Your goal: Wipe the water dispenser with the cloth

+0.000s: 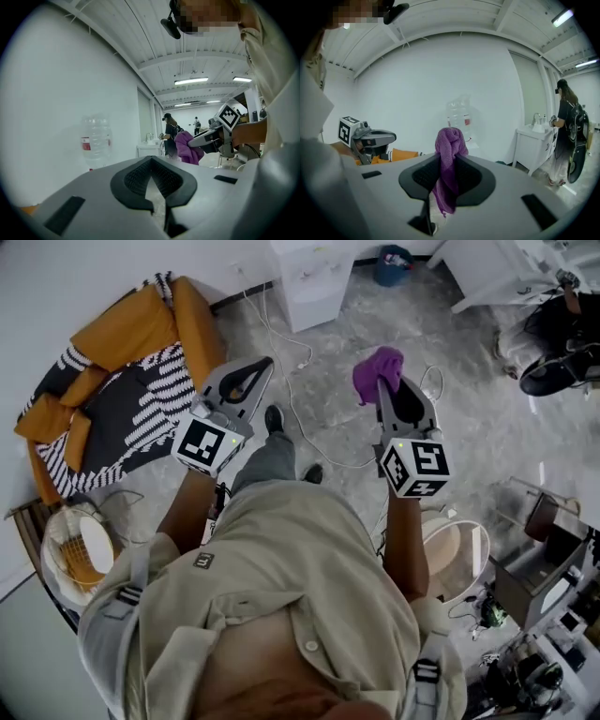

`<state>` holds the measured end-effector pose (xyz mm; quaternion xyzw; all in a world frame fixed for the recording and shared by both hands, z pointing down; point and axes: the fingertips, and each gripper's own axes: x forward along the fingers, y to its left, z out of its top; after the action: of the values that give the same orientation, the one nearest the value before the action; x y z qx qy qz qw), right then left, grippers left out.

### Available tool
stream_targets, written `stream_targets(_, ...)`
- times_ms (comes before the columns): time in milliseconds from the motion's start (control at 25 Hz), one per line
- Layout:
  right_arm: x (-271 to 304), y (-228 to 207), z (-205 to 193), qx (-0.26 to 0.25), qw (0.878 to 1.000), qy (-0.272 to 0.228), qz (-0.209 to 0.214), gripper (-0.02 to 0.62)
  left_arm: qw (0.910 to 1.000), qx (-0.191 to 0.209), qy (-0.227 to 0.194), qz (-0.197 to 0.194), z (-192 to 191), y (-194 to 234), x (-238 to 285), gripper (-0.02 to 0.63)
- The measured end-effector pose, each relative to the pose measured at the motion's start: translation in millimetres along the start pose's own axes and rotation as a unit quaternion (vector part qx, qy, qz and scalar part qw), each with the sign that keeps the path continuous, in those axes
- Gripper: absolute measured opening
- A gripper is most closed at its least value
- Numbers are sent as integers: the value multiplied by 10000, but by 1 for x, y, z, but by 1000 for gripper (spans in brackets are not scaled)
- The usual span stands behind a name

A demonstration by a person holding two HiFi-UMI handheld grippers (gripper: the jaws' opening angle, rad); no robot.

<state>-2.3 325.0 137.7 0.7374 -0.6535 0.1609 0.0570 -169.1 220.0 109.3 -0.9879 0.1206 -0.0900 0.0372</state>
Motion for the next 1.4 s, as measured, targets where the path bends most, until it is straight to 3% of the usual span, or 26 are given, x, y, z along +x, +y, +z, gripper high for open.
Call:
stream_targets(120,14,-14,7,83,9995,32,-305,94,9991,-176,99,-386,1,16,39,15)
stream_targets(280,37,-40,29,117,9973,30,-726,94,9959,-9,-213,-873,27,43,97,15)
stream_targets(440,66,-44,44,191,9953,8,-948,94,9927,84,-443,-1115,36,75,123,15)
stream_targets(600,104,-48,44,166,9941,73,-1074,94,9919,-74,-105,-1264,12,108,145,15)
stream_targets(720,133,-51,52,149,9932,108,-1148,94,9913,-104,-201,-1298,6,137,159,15)
stream_targets(1000,197,-35,80,-137,9936,209,-1098,95,9934,-403,-255,-1043,-3,207,158,15)
stream_targets(1280,264,-30,109,-559,9956,366,-655,95,9960,-587,-622,-262,-13,269,148,15)
stream_targets(1400,297,-37,110,-608,9963,440,-420,97,9962,-740,-449,35,-26,287,147,15)
